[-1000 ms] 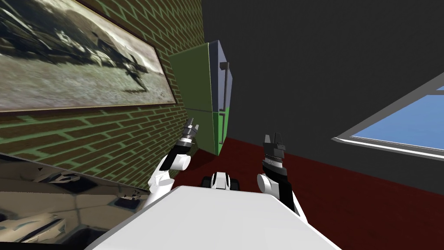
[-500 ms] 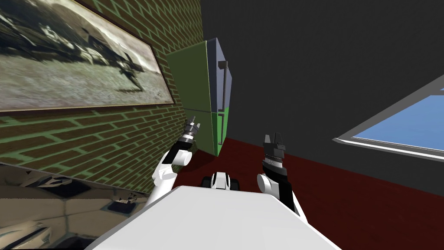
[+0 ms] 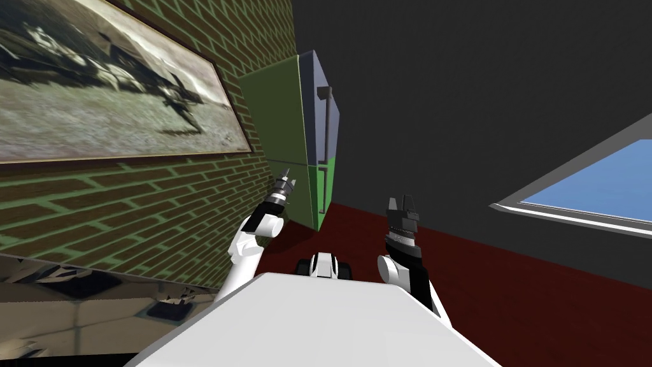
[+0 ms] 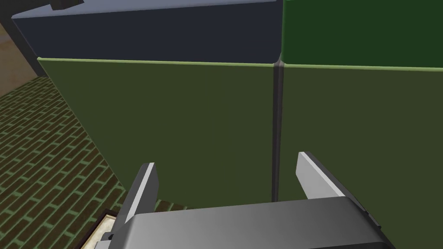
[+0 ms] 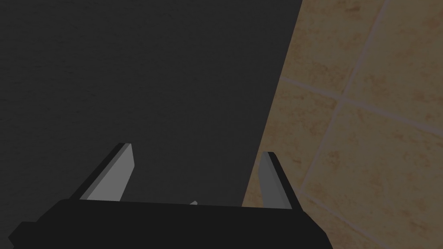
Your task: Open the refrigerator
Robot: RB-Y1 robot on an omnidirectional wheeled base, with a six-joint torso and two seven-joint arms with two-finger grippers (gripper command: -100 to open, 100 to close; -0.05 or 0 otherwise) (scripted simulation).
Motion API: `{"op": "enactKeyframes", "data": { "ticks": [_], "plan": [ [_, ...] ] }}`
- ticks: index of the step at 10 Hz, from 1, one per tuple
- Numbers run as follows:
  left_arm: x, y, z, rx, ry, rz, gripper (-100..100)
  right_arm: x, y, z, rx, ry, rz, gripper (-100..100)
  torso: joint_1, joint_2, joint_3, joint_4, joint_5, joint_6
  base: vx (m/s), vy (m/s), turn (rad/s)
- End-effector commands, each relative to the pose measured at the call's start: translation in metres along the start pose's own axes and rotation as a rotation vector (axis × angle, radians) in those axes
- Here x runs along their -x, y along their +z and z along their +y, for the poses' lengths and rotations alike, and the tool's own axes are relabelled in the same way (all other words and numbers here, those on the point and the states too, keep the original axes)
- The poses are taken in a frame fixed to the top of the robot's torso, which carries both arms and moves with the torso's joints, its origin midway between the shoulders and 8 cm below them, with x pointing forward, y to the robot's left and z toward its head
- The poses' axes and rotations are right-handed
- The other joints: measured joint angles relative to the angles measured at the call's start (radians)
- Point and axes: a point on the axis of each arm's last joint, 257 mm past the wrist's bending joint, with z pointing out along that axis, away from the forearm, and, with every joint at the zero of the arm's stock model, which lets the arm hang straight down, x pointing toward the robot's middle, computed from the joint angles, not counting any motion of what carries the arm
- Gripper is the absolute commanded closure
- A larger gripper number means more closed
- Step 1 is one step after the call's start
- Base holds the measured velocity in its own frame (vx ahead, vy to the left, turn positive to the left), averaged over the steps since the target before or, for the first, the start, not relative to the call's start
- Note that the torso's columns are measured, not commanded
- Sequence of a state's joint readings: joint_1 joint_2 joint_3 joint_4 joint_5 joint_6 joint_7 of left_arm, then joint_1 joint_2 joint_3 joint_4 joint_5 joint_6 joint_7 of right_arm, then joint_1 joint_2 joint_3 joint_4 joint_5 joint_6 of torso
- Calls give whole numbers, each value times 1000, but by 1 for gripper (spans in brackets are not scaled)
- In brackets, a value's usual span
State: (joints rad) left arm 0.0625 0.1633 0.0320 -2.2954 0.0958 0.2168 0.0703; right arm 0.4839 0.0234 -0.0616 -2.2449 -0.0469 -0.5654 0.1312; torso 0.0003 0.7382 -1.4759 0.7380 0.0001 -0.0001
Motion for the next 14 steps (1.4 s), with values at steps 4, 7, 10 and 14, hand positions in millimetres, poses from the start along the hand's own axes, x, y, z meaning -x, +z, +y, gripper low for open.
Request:
{"op": "enactKeyframes", "data": {
  "ticks": [4, 7, 10, 14],
  "plan": [
    [-6, 25, 1, 61, -19, 9, -100, 0, 0, 0, 0, 0, 0, 0, 0, 0, 0, 0, 0, 0, 43, -35, -1],
    [-9, 32, 9, 110, -25, 11, -100, 0, 0, 0, 0, 0, 0, 0, 0, 0, 0, 0, 0, 0, 40, -28, -1],
    [-15, 47, 6, 137, -38, 20, -100, 0, 0, 0, 0, 0, 0, 0, 0, 0, 0, 0, 0, 0, 45, -39, -1],
    [-21, 59, 10, 195, -50, 29, -100, 0, 0, 0, 0, 0, 0, 0, 1, 0, 0, 0, 0, 0, 45, -28, -1]
  ]
}}
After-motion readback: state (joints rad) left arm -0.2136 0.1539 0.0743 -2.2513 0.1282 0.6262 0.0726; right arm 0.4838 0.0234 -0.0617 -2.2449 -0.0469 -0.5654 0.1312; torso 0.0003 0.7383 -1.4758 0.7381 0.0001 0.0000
